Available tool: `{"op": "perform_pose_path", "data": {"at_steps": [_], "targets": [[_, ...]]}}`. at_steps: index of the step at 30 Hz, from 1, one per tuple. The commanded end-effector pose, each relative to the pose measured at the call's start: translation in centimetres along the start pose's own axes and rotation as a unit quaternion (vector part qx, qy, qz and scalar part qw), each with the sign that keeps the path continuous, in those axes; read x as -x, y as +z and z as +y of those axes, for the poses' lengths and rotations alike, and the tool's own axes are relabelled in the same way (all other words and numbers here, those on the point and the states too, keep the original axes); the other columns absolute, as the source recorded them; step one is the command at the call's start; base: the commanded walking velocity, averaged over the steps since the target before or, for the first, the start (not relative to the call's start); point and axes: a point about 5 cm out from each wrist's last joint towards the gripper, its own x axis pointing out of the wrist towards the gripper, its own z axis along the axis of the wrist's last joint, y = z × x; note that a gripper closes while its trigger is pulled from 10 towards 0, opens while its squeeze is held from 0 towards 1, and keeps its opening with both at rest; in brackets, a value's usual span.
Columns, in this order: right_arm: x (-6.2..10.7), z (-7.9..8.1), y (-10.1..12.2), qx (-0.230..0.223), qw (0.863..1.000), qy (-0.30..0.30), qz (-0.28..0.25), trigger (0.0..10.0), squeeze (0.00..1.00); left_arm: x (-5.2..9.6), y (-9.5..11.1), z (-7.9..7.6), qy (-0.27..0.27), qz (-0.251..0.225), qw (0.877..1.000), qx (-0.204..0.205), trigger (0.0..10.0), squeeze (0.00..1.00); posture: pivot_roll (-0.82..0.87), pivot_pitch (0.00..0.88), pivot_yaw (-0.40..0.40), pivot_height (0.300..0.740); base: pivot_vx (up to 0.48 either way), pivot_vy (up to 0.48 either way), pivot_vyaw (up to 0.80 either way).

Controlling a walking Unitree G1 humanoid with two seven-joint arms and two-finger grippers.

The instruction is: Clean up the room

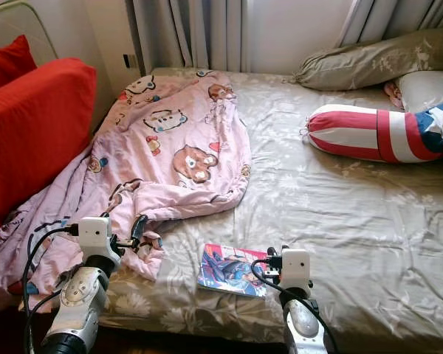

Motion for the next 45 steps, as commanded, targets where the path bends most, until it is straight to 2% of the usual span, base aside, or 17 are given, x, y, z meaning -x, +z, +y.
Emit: {"op": "perform_pose_path", "data": {"at_steps": [1, 28, 30, 36, 38, 40, 45], "targets": [[0.23, -0.12, -0.15, -0.004, 1.000, -0.002, -0.002, 10.0, 0.00, 0.35, -0.58, 0.06, -0.003, 0.015, 1.000, 0.000, 10.0, 0.00, -0.02, 0.049, -0.043, 0.670, 0.000, 0.000, 0.00], [0.23, -0.12, -0.15, -0.004, 1.000, -0.002, -0.002, 10.0, 0.00, 0.35, -0.58, 0.06, -0.003, 0.015, 1.000, 0.000, 10.0, 0.00, -0.02, 0.049, -0.043, 0.670, 0.000, 0.000, 0.00], [0.19, -0.11, -0.28, -0.011, 1.000, 0.001, 0.006, 10.0, 0.00, 0.45, -1.03, 0.10, -0.009, 0.027, 1.000, 0.001, 10.0, 0.00, -0.01, 0.075, -0.041, 0.670, 0.000, 0.000, 0.00], [0.14, -0.07, -0.29, -0.014, 1.000, 0.003, 0.007, 10.0, 0.00, 0.45, -1.17, 0.09, -0.012, 0.032, 0.999, 0.001, 10.0, 0.00, -0.01, 0.077, -0.041, 0.670, 0.000, 0.000, 0.00], [0.08, 0.03, -0.55, -0.012, 1.000, 0.003, 0.022, 10.0, 0.00, 0.46, -1.19, 0.10, -0.012, 0.032, 0.999, 0.001, 10.0, 0.00, -0.01, 0.079, -0.042, 0.670, 0.000, 0.000, 0.00], [0.10, 0.17, -0.75, -0.009, 0.999, 0.005, 0.030, 10.0, 0.00, 0.47, -1.26, 0.09, -0.012, 0.034, 0.999, 0.001, 10.0, 0.00, -0.01, 0.083, -0.041, 0.655, 0.000, 0.000, 0.00], [0.23, 0.18, -0.63, -0.015, 1.000, 0.006, 0.018, 10.0, 0.00, 0.48, -1.31, 0.09, -0.015, 0.036, 0.999, 0.001, 10.0, 0.00, -0.01, 0.088, -0.042, 0.650, 0.000, 0.000, 0.00]]}}
